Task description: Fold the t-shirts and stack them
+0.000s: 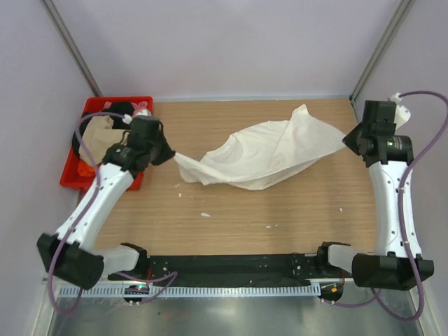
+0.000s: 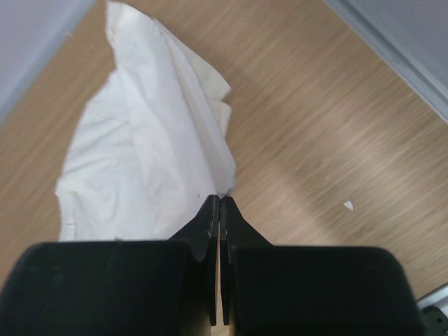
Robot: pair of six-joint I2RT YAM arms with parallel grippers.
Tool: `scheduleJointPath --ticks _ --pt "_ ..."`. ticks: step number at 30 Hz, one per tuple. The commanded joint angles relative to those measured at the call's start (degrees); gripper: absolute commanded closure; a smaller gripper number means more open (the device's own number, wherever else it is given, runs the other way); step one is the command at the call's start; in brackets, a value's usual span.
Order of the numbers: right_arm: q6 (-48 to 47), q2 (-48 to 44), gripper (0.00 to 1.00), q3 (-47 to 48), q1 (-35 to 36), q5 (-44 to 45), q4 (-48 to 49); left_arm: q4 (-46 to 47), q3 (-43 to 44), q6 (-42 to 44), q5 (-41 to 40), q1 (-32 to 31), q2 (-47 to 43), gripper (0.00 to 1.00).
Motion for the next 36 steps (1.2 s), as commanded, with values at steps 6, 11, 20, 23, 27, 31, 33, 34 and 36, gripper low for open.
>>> scheduleJointPath --ticks 6,11,20,23,27,31,33,34,36 --pt "1.9 -9.6 0.99 28.5 -0.2 0.8 -15.5 -11.1 20.9 -5.8 -3.0 -0.1 -22.1 1.00" --pt "2.3 -11.2 0.99 49.0 -0.2 0.1 -25.7 -13.6 30.4 -9.8 0.6 0.0 -28.9 1.00" --pt "3.1 -13.6 0.99 40.9 -0.2 -2.4 -18.8 -14.6 34.5 -5.8 0.5 -0.1 -25.7 1.00" --pt "2.9 -13.5 0.99 28.9 -0.2 -2.0 -7.0 -8.4 30.5 -3.9 -1.5 0.0 -19.3 1.00" --pt "4.3 -7.3 0.99 15.6 -0.2 -3.5 10.3 -0.5 30.2 -0.8 -7.2 0.0 -7.6 1.00" --pt "4.4 3.9 0.99 15.0 -0.2 -3.2 26.5 10.6 36.6 1.9 -10.7 1.9 6.8 1.00" --pt "3.7 11.5 0.99 19.6 -0.2 -3.4 29.8 13.4 40.8 0.8 -11.3 3.1 12.2 1.00" --pt "3.2 14.3 0.99 22.4 -0.2 -2.6 30.3 13.8 43.5 0.1 -10.9 5.0 17.0 1.00" --pt "2.1 20.7 0.99 32.3 -0.3 -2.2 29.5 12.9 54.7 -1.8 -10.5 6.5 21.7 1.00"
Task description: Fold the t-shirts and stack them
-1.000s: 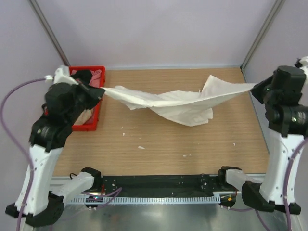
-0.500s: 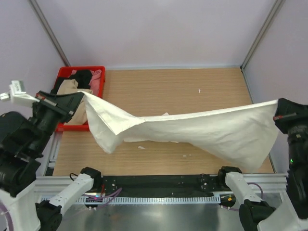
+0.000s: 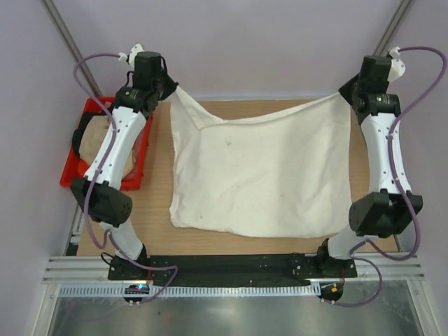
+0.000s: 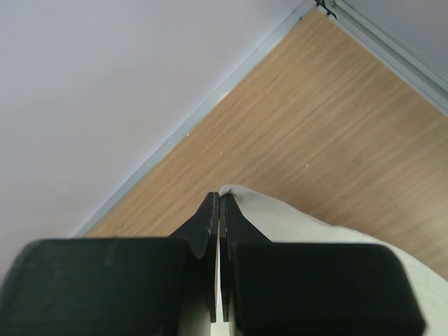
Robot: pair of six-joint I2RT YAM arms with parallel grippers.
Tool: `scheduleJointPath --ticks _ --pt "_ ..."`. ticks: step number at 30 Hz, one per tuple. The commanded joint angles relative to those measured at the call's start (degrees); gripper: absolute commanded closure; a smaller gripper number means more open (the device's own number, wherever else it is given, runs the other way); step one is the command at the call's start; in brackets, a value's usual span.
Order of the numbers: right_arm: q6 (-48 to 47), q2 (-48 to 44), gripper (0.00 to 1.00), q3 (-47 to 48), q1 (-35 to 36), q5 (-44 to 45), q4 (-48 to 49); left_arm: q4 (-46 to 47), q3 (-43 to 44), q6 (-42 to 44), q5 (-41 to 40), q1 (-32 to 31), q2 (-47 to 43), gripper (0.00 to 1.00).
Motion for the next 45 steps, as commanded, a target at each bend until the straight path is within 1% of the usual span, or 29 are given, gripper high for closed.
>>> scheduleJointPath --ticks 1,2,3,4,6,7,8,9,10,11,12,13,15,16,17,18,19,20,21,22,23,25,26,29,33,35,37,42,45 --pt "-2.2 4.0 0.99 16.3 -0.1 2.7 9.8 8.2 16.1 -1.2 -2.6 4.0 3.7 1.00" --pt "-2.9 5.2 0.99 19.7 -0.2 2.8 8.8 8.3 23.2 -1.0 -2.0 4.2 4.7 1.00" --pt "-3.7 7.1 0.99 26.5 -0.3 2.8 6.9 8.3 27.2 0.3 -1.4 4.3 5.6 1.00" --pt "-4.6 7.8 0.99 30.0 -0.2 3.2 5.3 8.0 30.2 0.7 0.4 4.3 6.1 1.00" --pt "-6.8 7.2 0.99 37.1 -0.3 4.0 1.2 8.8 32.6 0.8 2.2 4.2 3.9 1.00" --pt "-6.9 5.6 0.99 36.8 -0.3 4.7 0.9 10.8 31.2 0.8 2.9 4.0 2.1 1.00" --pt "-6.9 3.6 0.99 35.4 -0.3 5.7 1.0 11.9 28.3 1.0 3.3 3.6 -2.9 1.00" --pt "-7.0 1.3 0.99 30.1 -0.3 6.1 2.3 12.9 21.7 1.3 3.3 3.3 -5.6 1.00" --pt "-6.8 -3.8 0.99 26.9 -0.2 6.5 2.9 15.5 17.1 1.3 3.1 2.5 -8.3 1.00" --pt "-6.7 -5.9 0.99 24.0 -0.3 7.4 3.1 16.7 13.1 1.2 3.3 2.1 -14.3 1.00" --pt "-6.3 -8.2 0.99 18.9 -0.3 8.0 2.4 17.6 5.9 1.0 3.5 1.5 -16.6 1.00" --pt "-6.3 -11.5 0.99 16.7 -0.3 8.5 1.7 18.0 3.1 0.5 3.8 1.3 -19.1 1.00" --pt "-6.1 -14.8 0.99 9.7 -0.3 8.9 -1.1 18.0 -3.4 -0.2 5.3 0.5 -26.0 1.00" --pt "-5.8 -18.7 0.99 6.8 -0.3 8.8 -1.9 17.8 -10.8 -1.1 5.4 -0.1 -28.5 1.00" --pt "-5.5 -20.5 0.99 0.7 -0.3 9.8 -2.8 17.9 -15.9 -1.9 5.2 -0.7 -30.9 1.00" --pt "-5.0 -22.4 0.99 -2.2 -0.3 10.2 -5.0 18.0 -20.2 -2.5 5.0 -2.0 -36.3 1.00" --pt "-5.1 -24.5 0.99 -5.1 -0.3 10.6 -5.6 18.0 -28.8 -3.6 4.7 -2.6 -38.7 1.00" --pt "-5.0 -28.1 0.99 -11.0 -0.3 11.2 -6.1 17.9 -32.6 -3.9 4.6 -2.9 -41.3 1.00" --pt "-4.8 -30.2 0.99 -14.0 -0.3 12.3 -6.5 17.0 -35.9 -4.2 4.0 -3.2 -45.2 1.00" --pt "-4.8 -31.9 0.99 -17.0 -0.3 12.6 -6.3 16.1 -42.3 -4.5 3.3 -3.1 -47.3 1.00" --pt "-4.7 -34.9 0.99 -22.0 -0.3 12.8 -6.3 15.1 -44.8 -5.6 2.9 -3.2 -48.9 1.00" --pt "-4.6 -37.3 0.99 -27.1 -0.3 12.5 -6.3 12.9 -49.8 -6.4 3.8 -3.2 -53.0 1.00" --pt "-4.2 -38.6 0.99 -31.8 -0.3 12.5 -6.6 12.0 -53.8 -7.1 4.1 -3.1 -54.0 1.00" --pt "-1.4 -42.2 0.99 -40.9 -0.3 12.8 -9.2 8.3 -60.0 -7.9 4.8 -3.2 -57.9 1.00" --pt "4.0 -43.9 0.99 -47.1 -0.2 15.0 -17.0 0.1 -64.0 -9.1 6.2 -3.2 -60.6 1.00" --pt "3.9 -44.5 0.99 -46.7 -0.1 12.5 -17.8 -2.2 -65.3 -9.4 6.4 -3.2 -61.8 1.00" --pt "8.3 -44.9 0.99 -45.6 -0.1 13.8 -21.6 -4.7 -66.6 -9.7 6.3 -3.2 -62.5 1.00" --pt "8.2 -46.2 0.99 -44.3 -0.2 11.3 -19.8 -5.5 -66.1 -9.6 6.9 -3.2 -62.9 1.00" --pt "6.0 -45.7 0.99 -40.2 -0.1 7.4 -18.3 -5.6 -61.6 -8.8 5.6 -3.2 -61.7 1.00"
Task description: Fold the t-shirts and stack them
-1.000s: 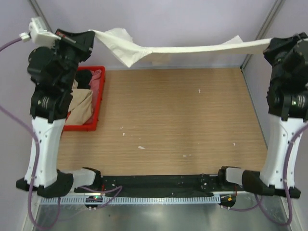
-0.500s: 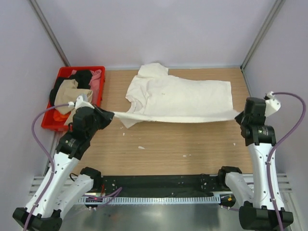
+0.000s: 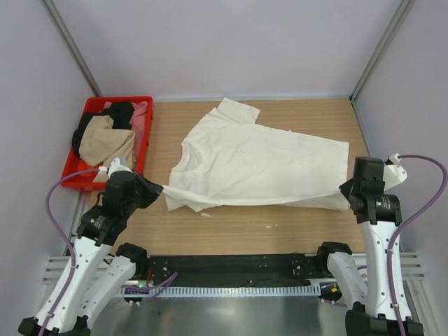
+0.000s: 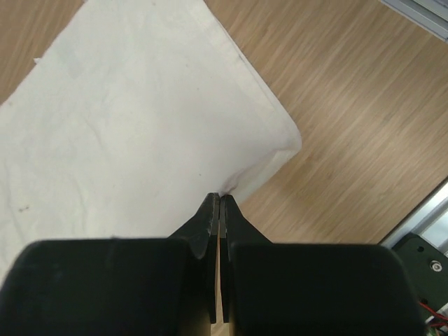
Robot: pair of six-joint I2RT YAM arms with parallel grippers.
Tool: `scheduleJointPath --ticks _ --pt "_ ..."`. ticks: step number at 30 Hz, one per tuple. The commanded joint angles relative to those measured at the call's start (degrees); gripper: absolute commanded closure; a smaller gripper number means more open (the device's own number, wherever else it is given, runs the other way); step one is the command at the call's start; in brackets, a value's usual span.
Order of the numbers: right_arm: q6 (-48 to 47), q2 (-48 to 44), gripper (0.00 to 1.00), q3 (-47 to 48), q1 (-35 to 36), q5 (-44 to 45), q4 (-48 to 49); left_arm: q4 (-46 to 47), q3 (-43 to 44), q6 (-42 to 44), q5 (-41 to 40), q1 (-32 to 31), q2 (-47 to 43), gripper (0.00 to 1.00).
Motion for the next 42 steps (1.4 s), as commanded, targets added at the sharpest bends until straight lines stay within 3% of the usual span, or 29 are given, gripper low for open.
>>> scheduleJointPath --ticks 1,4,12,18,22,27,35,39,40,42 --pt "-2.0 -0.1 0.99 7.1 0.0 -2.9 3.3 0.2 8.6 1.2 -1.7 0.0 0.9 1.00" --pt "-3.7 1.0 0.99 17.7 -0.1 -4.6 -0.1 -0.2 16.2 3.1 -3.5 0.0 1.4 1.00" --pt "-5.6 3.7 0.99 52.2 -0.1 -14.8 -7.3 1.8 46.9 5.9 -1.9 0.0 3.6 1.00" --pt "-3.6 5.7 0.99 70.0 0.0 -17.9 -10.1 2.6 59.1 4.3 3.1 0.2 5.8 1.00" --pt "-3.8 8.1 0.99 70.7 0.0 -16.2 -9.2 2.9 61.5 6.4 2.9 0.3 8.1 1.00" --pt "-4.3 12.8 0.99 59.7 0.0 -14.0 2.8 6.8 57.7 11.1 -0.1 0.3 14.0 1.00" --pt "-2.7 29.0 0.99 50.1 0.0 -12.2 24.2 22.0 55.5 22.0 -12.9 0.5 34.1 1.00" --pt "-3.2 40.4 0.99 56.1 -0.1 -11.7 29.0 23.9 65.0 22.0 -11.7 2.9 45.9 1.00" --pt "-3.7 42.4 0.99 58.6 -0.1 -11.7 28.9 23.9 70.7 22.7 -11.8 3.2 48.1 1.00" --pt "-6.3 48.0 0.99 67.7 -0.1 -10.0 26.2 22.5 77.1 23.8 -14.6 3.2 52.9 1.00"
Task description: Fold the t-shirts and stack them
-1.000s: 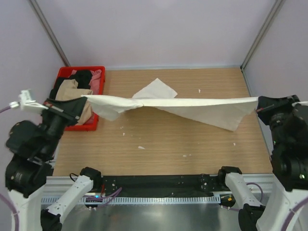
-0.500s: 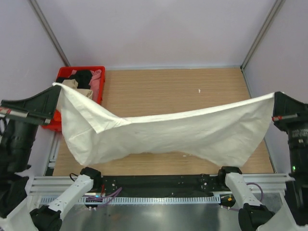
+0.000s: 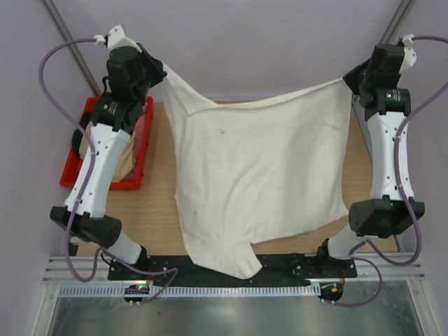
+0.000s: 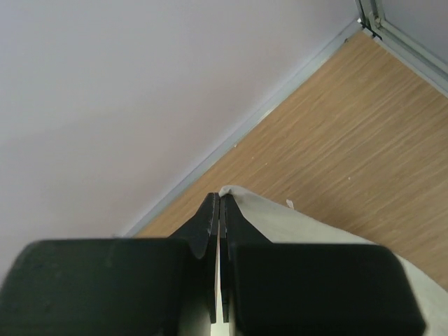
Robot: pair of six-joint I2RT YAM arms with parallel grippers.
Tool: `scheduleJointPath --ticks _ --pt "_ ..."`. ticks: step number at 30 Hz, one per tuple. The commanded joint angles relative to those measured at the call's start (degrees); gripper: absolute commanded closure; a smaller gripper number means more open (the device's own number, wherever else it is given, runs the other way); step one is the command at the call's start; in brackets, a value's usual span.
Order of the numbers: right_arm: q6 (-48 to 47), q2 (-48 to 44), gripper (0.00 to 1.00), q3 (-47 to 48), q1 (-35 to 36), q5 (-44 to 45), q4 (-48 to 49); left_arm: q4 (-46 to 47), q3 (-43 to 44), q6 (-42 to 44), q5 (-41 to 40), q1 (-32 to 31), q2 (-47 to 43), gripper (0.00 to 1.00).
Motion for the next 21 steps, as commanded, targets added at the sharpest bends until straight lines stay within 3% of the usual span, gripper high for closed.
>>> scheduleJointPath --ticks 1,5,9,13,21 --pt "-3.8 2.0 0.99 14.7 -0.2 4.1 5.9 6.4 17.5 5.2 -6.1 1.1 2.0 1.00" --pt "-6.7 3.8 0.99 25.7 -0.8 3.9 3.1 6.2 24.9 8.5 -6.1 1.1 2.9 1.00" --pt "-8.4 -2.8 0.99 21.8 -0.8 4.7 3.3 9.9 17.2 6.5 -1.8 1.0 -4.1 1.00" --pt "-10.1 -11.2 0.99 10.1 -0.8 6.6 4.4 12.0 3.3 3.5 1.1 0.8 -13.7 1.00" --pt "-8.1 -26.9 0.99 -24.7 -0.7 8.7 5.5 15.2 -31.7 -1.4 4.4 0.6 -34.3 1.00"
